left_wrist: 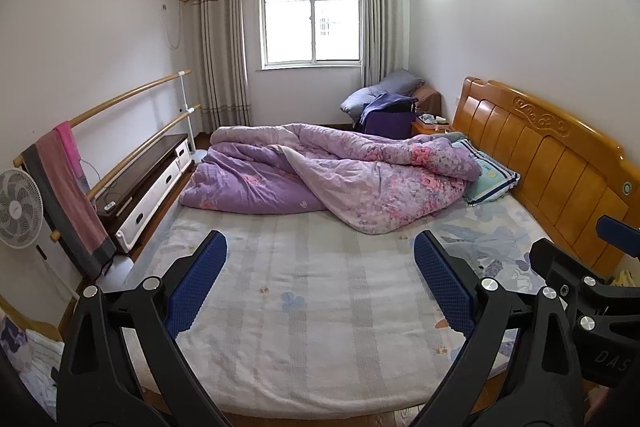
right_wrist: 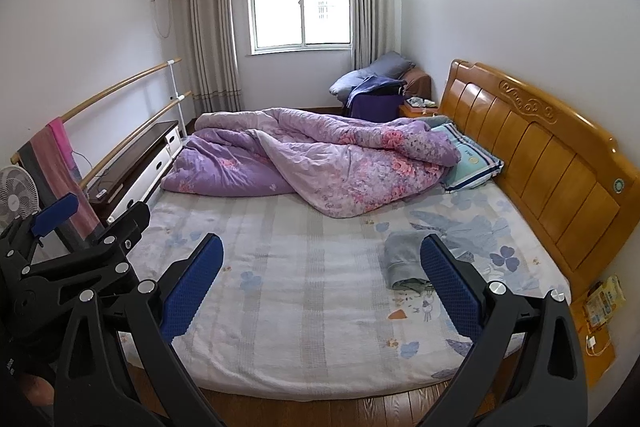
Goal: Fold large clothes
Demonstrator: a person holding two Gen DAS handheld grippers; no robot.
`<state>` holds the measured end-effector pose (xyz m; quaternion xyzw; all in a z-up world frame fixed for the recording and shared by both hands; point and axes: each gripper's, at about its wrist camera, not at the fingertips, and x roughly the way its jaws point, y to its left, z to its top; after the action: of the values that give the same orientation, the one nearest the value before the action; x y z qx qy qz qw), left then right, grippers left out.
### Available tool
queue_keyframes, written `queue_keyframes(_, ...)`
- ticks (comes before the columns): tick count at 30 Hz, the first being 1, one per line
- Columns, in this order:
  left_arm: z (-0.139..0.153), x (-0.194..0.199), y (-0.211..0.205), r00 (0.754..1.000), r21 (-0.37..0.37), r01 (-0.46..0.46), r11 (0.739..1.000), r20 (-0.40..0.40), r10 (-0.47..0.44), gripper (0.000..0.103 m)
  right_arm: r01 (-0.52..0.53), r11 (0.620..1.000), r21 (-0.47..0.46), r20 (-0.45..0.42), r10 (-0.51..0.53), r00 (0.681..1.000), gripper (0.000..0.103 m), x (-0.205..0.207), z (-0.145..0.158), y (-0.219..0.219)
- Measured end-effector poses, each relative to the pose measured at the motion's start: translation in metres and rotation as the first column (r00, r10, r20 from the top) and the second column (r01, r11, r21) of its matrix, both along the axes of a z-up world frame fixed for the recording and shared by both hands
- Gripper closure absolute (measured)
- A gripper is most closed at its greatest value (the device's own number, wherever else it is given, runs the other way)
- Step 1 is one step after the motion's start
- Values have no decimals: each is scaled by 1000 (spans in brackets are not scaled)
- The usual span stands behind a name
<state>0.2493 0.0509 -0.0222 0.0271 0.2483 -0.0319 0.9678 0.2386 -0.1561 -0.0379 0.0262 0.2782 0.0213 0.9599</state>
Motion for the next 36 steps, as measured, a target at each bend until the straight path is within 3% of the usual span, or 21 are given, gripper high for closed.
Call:
queue_keyframes(13, -15, 13, -58, 999, -26, -27, 999, -41, 26, 8, -59, 998, -8, -20, 58, 998, 8, 14, -11, -58)
queue_keyframes(22, -31, 29, -68, 998, -34, 1, 999, -63, -3, 8, -57, 998, 8, -50, 57, 997, 8, 27, -23, -64)
queue_keyframes(30, -51, 67, -29, 996, -50, 18, 999, -88, -23, 8, -39, 999, 12, -77, 40, 996, 8, 59, -37, -28)
queue_keyframes(36, -78, 126, 60, 992, -75, 18, 997, -123, -27, 8, -35, 999, 11, -97, 36, 995, 8, 104, -56, 53)
